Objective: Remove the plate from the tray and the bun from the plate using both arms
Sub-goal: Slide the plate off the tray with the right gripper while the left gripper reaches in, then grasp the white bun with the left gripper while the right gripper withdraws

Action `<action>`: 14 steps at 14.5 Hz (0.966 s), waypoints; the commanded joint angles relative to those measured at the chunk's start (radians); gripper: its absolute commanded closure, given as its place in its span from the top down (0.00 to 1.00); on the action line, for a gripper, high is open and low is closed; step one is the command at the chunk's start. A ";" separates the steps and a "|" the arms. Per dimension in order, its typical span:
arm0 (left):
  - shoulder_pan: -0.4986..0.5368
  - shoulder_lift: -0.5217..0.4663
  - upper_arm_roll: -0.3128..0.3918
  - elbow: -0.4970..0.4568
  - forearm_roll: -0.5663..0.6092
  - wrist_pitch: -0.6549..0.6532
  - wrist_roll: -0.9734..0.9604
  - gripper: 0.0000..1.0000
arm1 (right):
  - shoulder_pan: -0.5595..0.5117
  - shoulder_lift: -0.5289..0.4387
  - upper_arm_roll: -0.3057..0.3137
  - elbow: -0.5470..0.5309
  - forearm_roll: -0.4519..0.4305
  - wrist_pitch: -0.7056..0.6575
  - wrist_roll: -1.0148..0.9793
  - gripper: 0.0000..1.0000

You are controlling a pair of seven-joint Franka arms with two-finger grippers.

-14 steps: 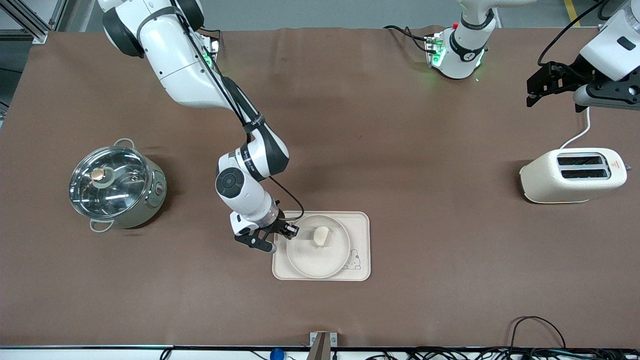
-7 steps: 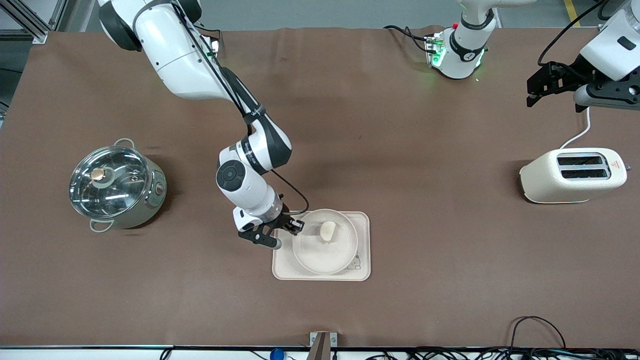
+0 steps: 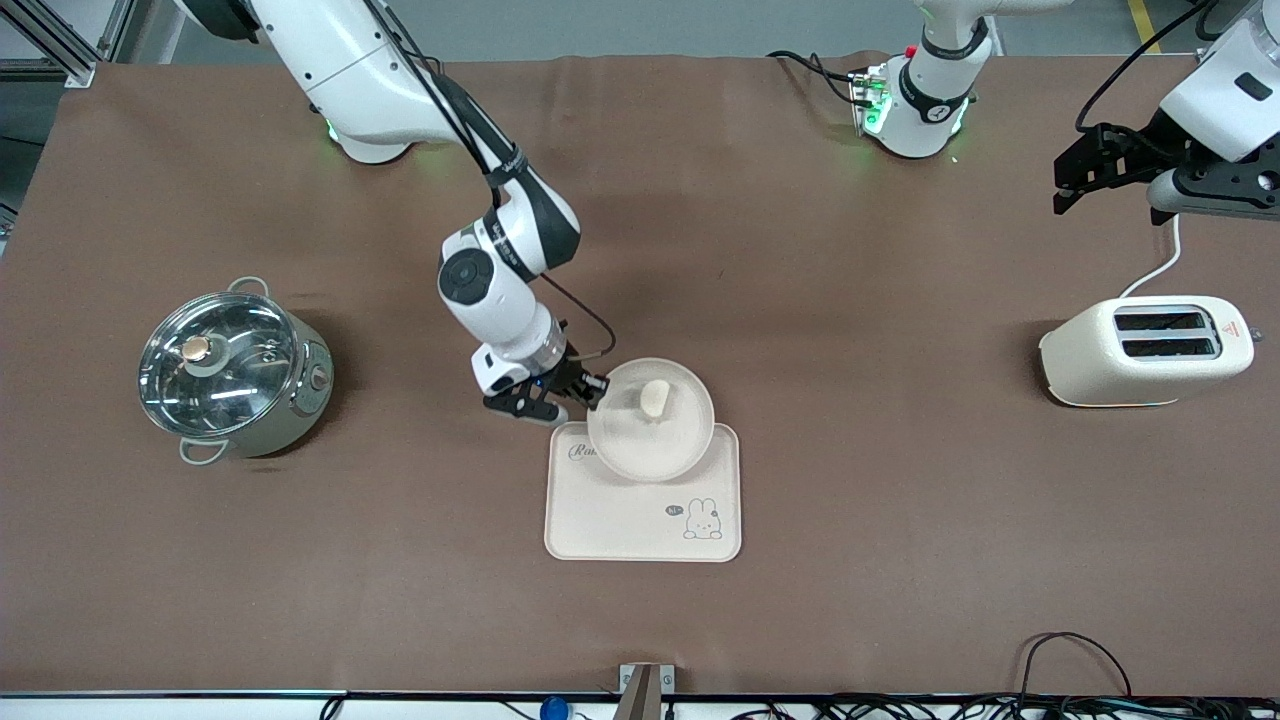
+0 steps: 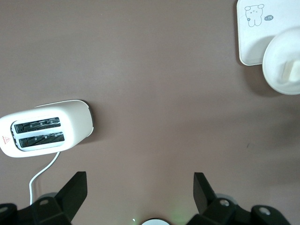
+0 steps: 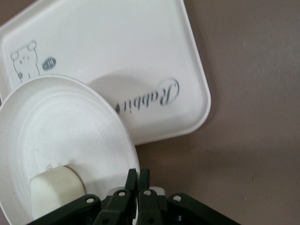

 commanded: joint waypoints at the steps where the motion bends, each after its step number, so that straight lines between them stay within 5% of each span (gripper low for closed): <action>1: -0.012 0.015 -0.004 0.019 -0.010 -0.001 0.004 1.00 | 0.001 -0.057 0.035 -0.172 0.024 0.145 -0.020 0.00; 6: -0.014 0.122 -0.066 0.019 -0.068 0.077 -0.019 1.00 | -0.005 -0.068 0.065 -0.253 0.023 0.211 -0.020 0.00; 14: -0.041 0.378 -0.306 0.006 -0.051 0.343 -0.383 1.00 | 0.012 -0.142 0.088 -0.361 0.023 0.211 -0.020 0.00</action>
